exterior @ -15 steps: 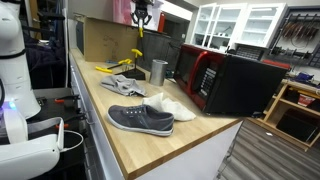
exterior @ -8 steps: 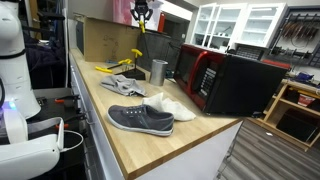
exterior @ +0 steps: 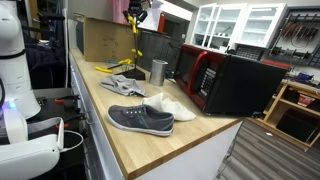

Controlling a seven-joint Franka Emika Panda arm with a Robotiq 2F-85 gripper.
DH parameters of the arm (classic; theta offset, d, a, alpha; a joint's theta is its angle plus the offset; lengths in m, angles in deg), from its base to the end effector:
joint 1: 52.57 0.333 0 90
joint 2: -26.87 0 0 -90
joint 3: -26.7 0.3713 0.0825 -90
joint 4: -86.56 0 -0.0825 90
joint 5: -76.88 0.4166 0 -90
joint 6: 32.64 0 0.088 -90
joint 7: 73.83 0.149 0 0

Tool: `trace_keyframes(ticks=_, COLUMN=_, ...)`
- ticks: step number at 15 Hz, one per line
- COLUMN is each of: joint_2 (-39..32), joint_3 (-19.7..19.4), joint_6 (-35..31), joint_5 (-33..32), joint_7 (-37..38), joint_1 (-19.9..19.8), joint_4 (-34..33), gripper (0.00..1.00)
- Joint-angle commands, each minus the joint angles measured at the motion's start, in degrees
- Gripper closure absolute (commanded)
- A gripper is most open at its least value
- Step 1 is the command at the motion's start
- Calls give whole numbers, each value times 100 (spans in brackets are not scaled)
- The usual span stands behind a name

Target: Remove the largest tool on the rack and place it on the table

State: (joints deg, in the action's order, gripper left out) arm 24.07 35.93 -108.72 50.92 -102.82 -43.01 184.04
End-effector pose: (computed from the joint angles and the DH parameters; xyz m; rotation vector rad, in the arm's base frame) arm 0.5420 0.1058 0.5509 2.4427 1.0621 -0.6223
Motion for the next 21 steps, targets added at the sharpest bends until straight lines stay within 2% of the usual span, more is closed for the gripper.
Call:
trace_keyframes(ticks=1, joint_2=359, joint_3=-32, joint_6=410, joint_5=-333, joint_7=203, joint_1=-55, joint_4=728, gripper=94)
trace_keyframes(ticks=5, joint_2=345, joint_3=-72, joint_6=519, joint_5=-738, joint_7=159, joint_1=-133, joint_4=1291, gripper=94)
trace_keyframes(ticks=8, joint_2=255, joint_3=-85, joint_6=403, joint_5=-1300, joint_7=118, joint_1=-155, joint_4=1617, gripper=94)
trace_keyframes(ticks=14, joint_2=-70, joint_3=40, joint_6=-280, joint_5=-2502, joint_7=279, joint_1=-39, joint_4=1822, gripper=94)
trace_keyframes(ticks=18, joint_2=-256, joint_3=135, joint_6=-827, joint_5=-2505, joint_7=479, joint_1=12, joint_4=1874, gripper=94)
trace_keyframes(ticks=21, joint_2=-227, joint_3=206, joint_6=-1029, joint_5=-2129, joint_7=302, joint_1=35, joint_4=2047, gripper=94)
